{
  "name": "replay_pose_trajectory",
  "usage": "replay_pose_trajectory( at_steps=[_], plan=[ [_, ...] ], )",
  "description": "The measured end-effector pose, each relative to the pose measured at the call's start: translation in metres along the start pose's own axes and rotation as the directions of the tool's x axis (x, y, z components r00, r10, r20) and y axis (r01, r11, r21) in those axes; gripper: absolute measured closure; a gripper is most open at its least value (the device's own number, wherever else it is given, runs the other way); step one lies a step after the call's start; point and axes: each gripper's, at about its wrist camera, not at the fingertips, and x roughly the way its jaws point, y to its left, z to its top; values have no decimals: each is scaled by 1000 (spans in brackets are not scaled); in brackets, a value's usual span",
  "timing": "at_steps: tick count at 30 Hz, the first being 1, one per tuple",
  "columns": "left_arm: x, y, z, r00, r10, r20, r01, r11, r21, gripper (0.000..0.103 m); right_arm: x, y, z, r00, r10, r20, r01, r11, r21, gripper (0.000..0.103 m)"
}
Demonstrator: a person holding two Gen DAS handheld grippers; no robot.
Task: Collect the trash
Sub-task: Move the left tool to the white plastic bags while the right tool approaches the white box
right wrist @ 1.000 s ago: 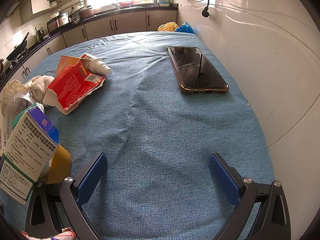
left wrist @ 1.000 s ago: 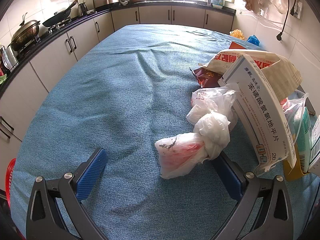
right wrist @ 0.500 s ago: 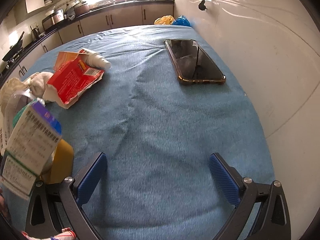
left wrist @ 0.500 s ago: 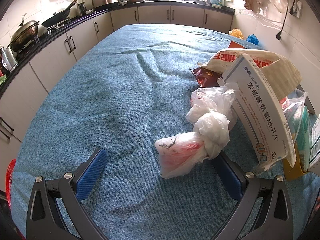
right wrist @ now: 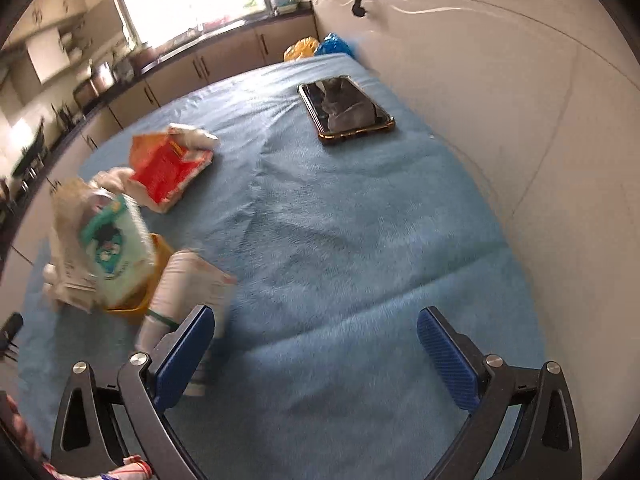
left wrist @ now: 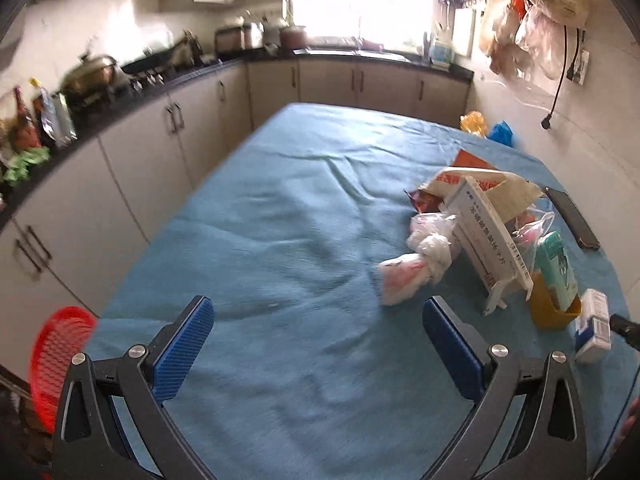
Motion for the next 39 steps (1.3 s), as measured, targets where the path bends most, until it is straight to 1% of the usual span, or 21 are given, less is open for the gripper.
replay_pose_trajectory(
  at_steps=[2,4,7,10,12,13,14,17,19,24,28,35,39],
  plan=[
    [-13,5,-4,999,31,27,-31,1000,0,0,-12,4,-6,999,32,24,-32,999,13,0],
    [-24,10,-7,997,59,48,-59,998,4,0,-20,13,-10,998,45,51,-46,999,5,0],
    [-40,11,-13,991,98,92,-100,995,14,0,-42,31,-21,991,64,121,-61,998,-30,0],
    [-56,12,-20,983,122,135,-127,992,28,0,-68,49,-32,966,98,240,-87,995,-57,0],
    [-66,13,-25,978,133,161,-141,989,38,0,-85,60,-42,935,109,339,-89,993,-72,0],
    [-69,12,-26,976,138,170,-147,988,41,0,-89,66,-47,925,123,360,-98,991,-87,0],
    [-73,13,-28,973,141,184,-152,987,43,0,-90,70,-48,922,134,364,-104,989,-100,0],
    [-84,13,-32,965,153,215,-167,985,49,0,-93,80,-55,922,149,358,-114,987,-118,0],
    [-89,12,-35,964,152,219,-169,984,61,0,-94,84,-60,924,148,352,-109,986,-129,0],
    [-90,12,-40,978,113,176,-128,989,74,0,-99,96,-70,929,87,359,-27,985,-168,0],
    [-90,14,-46,985,93,147,-102,993,57,0,-106,93,-75,925,84,371,-25,986,-163,0],
    [-98,20,-50,984,102,149,-109,993,41,0,-115,92,-81,919,90,385,-33,988,-153,0],
    [-99,20,-52,983,103,149,-110,993,40,0,-121,92,-85,908,83,412,-24,989,-145,0]
  ],
)
